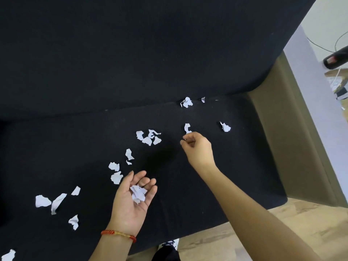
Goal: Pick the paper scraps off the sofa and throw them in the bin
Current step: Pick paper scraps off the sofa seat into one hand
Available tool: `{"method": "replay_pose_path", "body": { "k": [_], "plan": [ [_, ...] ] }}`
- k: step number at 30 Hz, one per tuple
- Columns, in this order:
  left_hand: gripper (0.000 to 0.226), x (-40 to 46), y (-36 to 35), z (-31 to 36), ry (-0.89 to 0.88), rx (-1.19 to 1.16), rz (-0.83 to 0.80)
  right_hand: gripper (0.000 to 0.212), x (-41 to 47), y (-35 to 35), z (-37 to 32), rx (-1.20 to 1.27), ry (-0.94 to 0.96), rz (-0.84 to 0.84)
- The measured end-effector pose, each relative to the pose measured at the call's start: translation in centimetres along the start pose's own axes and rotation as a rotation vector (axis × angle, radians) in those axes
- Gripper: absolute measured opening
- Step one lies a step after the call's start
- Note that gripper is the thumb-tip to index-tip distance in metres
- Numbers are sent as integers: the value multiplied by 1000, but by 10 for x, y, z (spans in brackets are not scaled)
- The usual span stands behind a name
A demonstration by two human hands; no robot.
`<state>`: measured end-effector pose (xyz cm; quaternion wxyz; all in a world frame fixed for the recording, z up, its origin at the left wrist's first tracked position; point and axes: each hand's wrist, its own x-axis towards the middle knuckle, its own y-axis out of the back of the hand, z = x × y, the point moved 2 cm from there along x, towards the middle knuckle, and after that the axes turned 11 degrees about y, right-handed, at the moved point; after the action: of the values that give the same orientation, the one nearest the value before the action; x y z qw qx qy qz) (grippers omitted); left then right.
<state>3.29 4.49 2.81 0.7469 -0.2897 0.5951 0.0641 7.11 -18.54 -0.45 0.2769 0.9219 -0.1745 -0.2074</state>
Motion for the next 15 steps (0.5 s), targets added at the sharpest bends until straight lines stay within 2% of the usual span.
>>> {"method": "replay_pose_path", "body": {
  "k": [4,10,15],
  "plan": [
    [32,8,-7,3,-6,-3,-5,26,44,4,28,-52,-109,16],
    [47,17,-11,9,-25,-19,18,38,72,-1,38,-98,-136,30],
    [38,18,-10,11,-4,-32,38,37,74,-18,34,-182,-102,-43]
  ]
}}
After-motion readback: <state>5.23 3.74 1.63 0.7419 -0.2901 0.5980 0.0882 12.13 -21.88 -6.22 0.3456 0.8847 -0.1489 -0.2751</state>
